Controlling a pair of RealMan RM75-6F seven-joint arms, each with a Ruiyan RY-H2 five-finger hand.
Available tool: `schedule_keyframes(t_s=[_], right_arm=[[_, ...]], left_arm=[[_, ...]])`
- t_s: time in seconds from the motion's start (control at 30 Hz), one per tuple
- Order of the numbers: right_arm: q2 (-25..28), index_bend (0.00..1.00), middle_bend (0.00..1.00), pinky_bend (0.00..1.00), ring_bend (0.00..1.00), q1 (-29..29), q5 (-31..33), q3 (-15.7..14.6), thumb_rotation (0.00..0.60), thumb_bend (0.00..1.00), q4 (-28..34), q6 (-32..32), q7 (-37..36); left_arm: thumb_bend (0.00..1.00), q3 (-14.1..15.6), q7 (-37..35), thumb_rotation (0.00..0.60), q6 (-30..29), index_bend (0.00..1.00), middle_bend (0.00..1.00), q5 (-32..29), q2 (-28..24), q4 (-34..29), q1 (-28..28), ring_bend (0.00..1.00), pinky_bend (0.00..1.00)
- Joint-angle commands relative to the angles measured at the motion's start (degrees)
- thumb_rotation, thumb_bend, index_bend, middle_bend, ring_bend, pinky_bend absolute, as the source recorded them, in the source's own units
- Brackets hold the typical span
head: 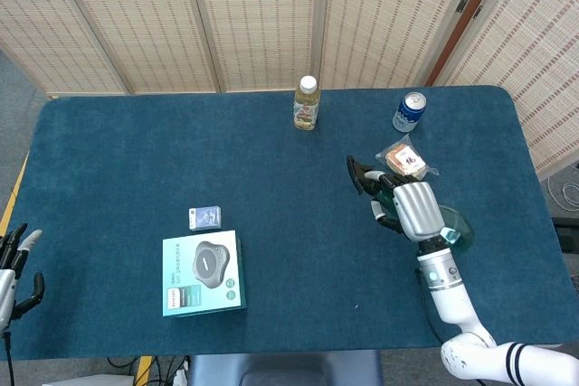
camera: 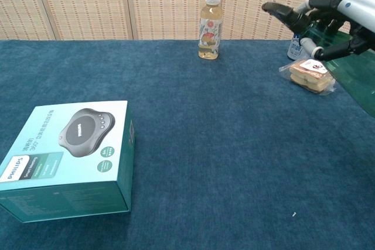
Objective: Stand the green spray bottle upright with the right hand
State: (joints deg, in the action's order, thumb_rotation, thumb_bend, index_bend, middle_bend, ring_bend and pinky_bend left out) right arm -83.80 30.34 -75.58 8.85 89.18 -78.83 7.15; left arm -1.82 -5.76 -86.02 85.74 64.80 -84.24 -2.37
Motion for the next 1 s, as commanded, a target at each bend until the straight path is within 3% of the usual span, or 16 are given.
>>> schedule_keyframes(t_s=[0.03, 0.23, 0.4, 1.0], right_arm=[[-0.20, 0.49, 0.62, 0.48, 0.52, -1.89, -2.54, 1.06, 0.600, 0.43, 0.03, -2.99, -4.95], [-2.49, 0.50, 0.62, 0.48, 0.52, -4.02, -6.54, 1.86, 0.600, 0.43, -2.56, -7.61, -15.15], [-6.62, 0.49, 0.62, 0.48, 0.52, -5.26, -10.20, 1.95, 0.600, 0.42, -8.51, -11.99, -22.59], [-17.22, 0.50, 0.62, 0.48, 0.52, -6.92, -13.04, 4.40, 0.600, 0.42, -25.05, -19.34, -51.93]], left_arm=[[0.59, 0.10, 0.68, 0.600, 0.42, 0.09, 0.00, 0.04, -0.11, -0.48, -0.25, 0.00, 0.00], [0.59, 0.17, 1.62, 0.600, 0.85, 0.09, 0.00, 0.17, -0.23, -1.35, -0.61, 0.00, 0.00], [0.59, 0.38, 1.83, 0.600, 2.00, 0.09, 0.00, -0.30, -0.08, -1.10, -0.92, 0.00, 0.00], [0.59, 1.03, 1.72, 0.600, 3.49, 0.09, 0.00, -1.29, -0.32, -0.48, -0.87, 0.00, 0.00]])
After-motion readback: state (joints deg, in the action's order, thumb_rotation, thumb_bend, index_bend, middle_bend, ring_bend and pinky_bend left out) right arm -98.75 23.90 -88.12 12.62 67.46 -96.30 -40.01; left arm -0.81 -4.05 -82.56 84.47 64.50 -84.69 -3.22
